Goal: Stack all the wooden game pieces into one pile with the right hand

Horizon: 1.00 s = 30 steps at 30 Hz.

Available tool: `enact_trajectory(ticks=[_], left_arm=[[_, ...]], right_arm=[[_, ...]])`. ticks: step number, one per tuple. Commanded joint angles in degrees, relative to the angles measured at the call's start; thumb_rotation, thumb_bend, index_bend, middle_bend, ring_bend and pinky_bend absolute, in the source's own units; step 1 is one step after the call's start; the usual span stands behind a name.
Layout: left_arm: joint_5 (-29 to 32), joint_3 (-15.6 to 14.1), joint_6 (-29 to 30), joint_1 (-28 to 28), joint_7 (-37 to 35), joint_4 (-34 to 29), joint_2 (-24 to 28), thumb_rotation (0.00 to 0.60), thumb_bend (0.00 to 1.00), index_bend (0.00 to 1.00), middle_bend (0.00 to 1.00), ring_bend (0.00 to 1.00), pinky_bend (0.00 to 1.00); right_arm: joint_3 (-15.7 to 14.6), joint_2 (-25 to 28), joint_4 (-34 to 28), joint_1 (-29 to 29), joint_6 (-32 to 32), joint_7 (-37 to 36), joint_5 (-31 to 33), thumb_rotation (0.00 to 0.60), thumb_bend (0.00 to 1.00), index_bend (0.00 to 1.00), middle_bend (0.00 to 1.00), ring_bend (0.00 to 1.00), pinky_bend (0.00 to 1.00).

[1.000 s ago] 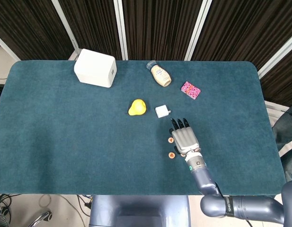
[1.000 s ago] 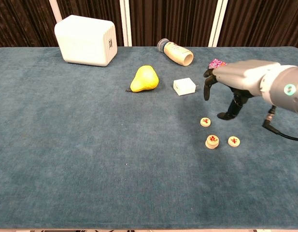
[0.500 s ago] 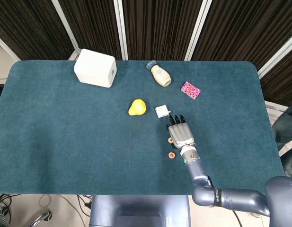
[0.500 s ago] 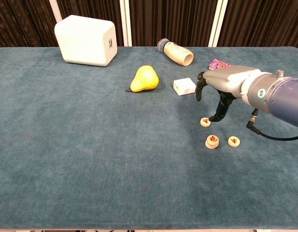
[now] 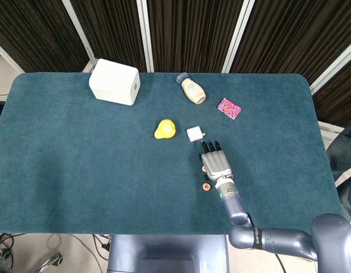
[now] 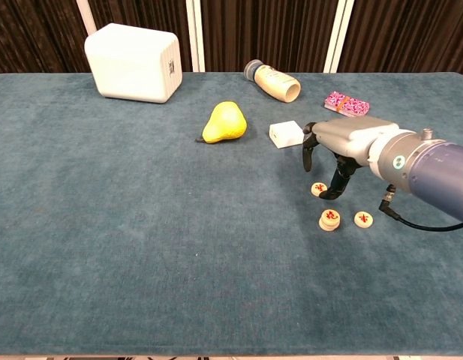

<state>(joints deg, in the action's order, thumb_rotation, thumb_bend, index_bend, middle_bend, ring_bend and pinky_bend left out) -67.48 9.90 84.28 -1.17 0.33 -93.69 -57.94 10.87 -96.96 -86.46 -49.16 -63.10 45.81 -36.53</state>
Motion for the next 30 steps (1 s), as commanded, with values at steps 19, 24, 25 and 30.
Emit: enact_trajectory(ticks=[19,24,25,30], left_arm=[[-0.1,-0.1,0.1,0.0,0.7,-0.1,-0.1,0.6,0.09,0.0,0.0,0.0,0.08],[0.1,0.0,0.1,-0.1,0.7,-0.1,-0.1,0.6,0.09,0.0,0.0,0.0,0.08],[0.1,0.0,0.1,0.0,0.7,-0.1,-0.1,0.6,0.09,0.0,0.0,0.0,0.08],[0.1,0.0,0.1,-0.1,0.6,-0.1,-0.1,0.6,0.09,0.0,0.0,0.0,0.08]], right_arm=[[-0.2,-1.5,4.5,0.7,1.6,-2.3,-0.7,0.6,0.29,0.46,0.0,0.0,0.0],[0.2,-2.2,5.3,0.9,1.5,-3.0,-0.7,0.6,0.3,0.47,0.0,0.0,0.0],[0.3,-2.3,5.5,0.9,1.5,-3.0,-0.6,0.6,0.31,0.47,0.0,0.0,0.0],[0.3,-2.6,5.8,0.9,1.6,-2.9,-0.7,0.6,0.33,0.48,0.0,0.0,0.0]])
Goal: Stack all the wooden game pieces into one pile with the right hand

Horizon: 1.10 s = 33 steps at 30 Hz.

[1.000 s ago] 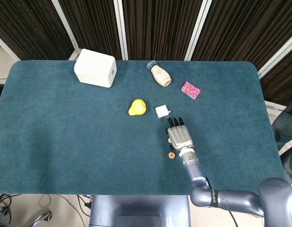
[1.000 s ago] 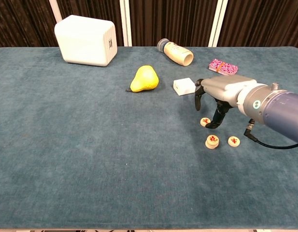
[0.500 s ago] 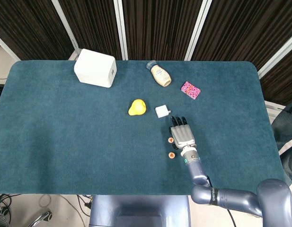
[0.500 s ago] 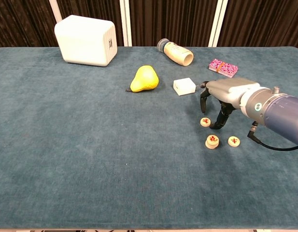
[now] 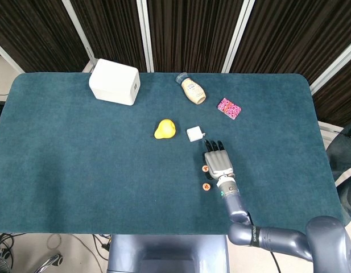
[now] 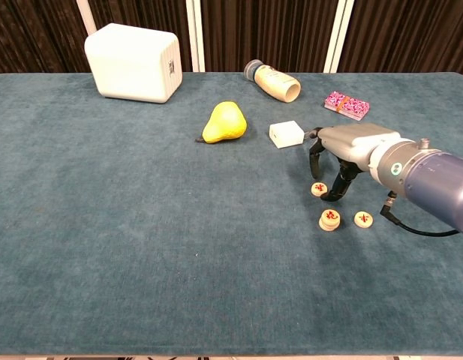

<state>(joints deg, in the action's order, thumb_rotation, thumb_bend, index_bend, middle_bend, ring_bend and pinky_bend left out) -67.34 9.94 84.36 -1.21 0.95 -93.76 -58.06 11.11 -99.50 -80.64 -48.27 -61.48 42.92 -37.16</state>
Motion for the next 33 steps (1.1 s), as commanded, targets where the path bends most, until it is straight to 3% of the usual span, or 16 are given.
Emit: enact_trajectory(ticks=[1,33], left_arm=[[-0.1,0.0,0.0,0.0,0.1,0.0,0.0,0.6,0.09,0.0,0.0,0.0,0.08],[0.1,0.0,-0.2,-0.1,0.4,0.1,-0.2,0.6,0.09,0.0,0.0,0.0,0.08]], right_arm=[[0.2,-0.1,0.0,0.1,0.0,-0.1,0.0,0.6,0.34,0.48,0.0,0.0,0.0],[0.5,-0.9,0.7,0.3,0.3,0.7,0.4,0.6,0.4,0.53,0.0,0.0,0.0]])
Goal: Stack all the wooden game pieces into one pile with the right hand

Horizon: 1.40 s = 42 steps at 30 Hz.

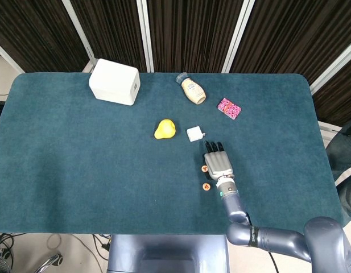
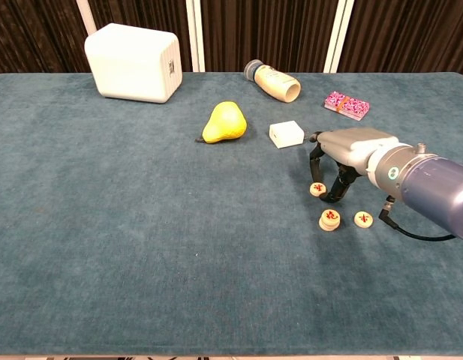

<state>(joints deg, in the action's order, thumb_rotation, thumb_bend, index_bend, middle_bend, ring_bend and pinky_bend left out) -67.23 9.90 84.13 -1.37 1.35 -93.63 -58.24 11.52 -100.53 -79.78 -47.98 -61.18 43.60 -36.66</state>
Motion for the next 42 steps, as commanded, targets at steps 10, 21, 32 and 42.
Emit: enact_trajectory(ticks=[10,21,32,42], left_arm=[[0.1,0.1,0.1,0.1,-0.5,0.0,0.2,0.6,0.09,0.0,0.0,0.0,0.08],[-0.5,-0.3,-0.1,-0.1,0.2,-0.3,-0.1,0.6,0.09,0.0,0.0,0.0,0.08],[-0.5,-0.2,0.0,0.0,0.0,-0.3,0.0,0.6,0.09,0.0,0.0,0.0,0.08],[-0.3,-0.2,-0.1,0.0,0.0,-0.2,-0.1,0.6,0.09,0.0,0.0,0.0,0.08]], right_arm=[[0.2,5.3,-9.3,1.2,-3.6,-0.1,-3.6,0.6,0.4,0.53,0.0,0.0,0.0],[-5.7,14.9,-24.9,9.1,-10.8,-5.4,-13.4,0.6,0.4,0.53,0.0,0.0,0.0],[-11.4,15.8,-26.3,14.4,-12.8,-9.3,-21.0,0.6,0.4,0.53,0.0,0.0,0.0],[-10.1,12.7,-23.9,14.6,-11.3,-9.1,-21.6,0.6,0.4,0.53,0.0,0.0,0.0]])
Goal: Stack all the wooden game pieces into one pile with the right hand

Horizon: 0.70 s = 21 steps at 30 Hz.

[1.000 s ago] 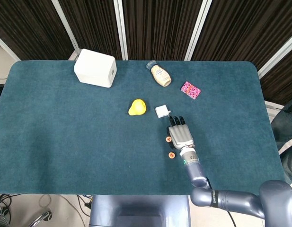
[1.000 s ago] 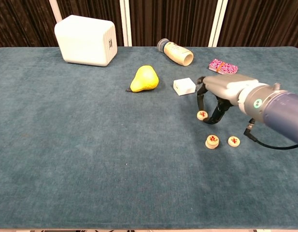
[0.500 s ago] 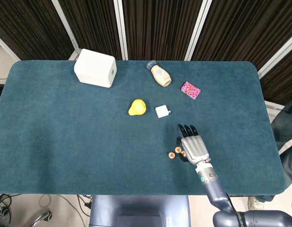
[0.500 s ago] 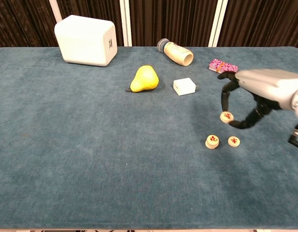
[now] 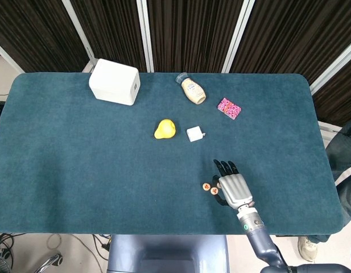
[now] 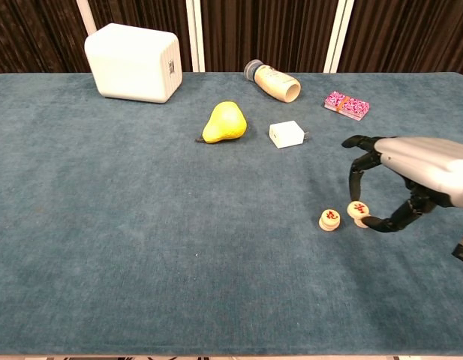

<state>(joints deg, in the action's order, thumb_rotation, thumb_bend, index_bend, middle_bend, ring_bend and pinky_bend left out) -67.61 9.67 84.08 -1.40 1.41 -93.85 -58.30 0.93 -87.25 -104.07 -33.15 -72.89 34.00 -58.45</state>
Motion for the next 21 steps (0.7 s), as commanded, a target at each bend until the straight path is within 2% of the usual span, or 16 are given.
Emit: enact_trajectory(ticks=[1,21], left_arm=[[0.1,0.1,0.0,0.0,0.0,0.0,0.0,0.6,0.09,0.0,0.0,0.0,0.08],[0.3,0.1,-0.6,-0.2,-0.4,0.3,0.1,0.6,0.09,0.0,0.0,0.0,0.08]], right_arm=[[0.9,-1.0,0.7,-0.3,0.5,0.7,0.4,0.6,0.4,0.53,0.0,0.0,0.0],[4.8,-6.9,4.9,-1.9,2.6,5.0,4.9,0.6,0.4,0.53,0.0,0.0,0.0]])
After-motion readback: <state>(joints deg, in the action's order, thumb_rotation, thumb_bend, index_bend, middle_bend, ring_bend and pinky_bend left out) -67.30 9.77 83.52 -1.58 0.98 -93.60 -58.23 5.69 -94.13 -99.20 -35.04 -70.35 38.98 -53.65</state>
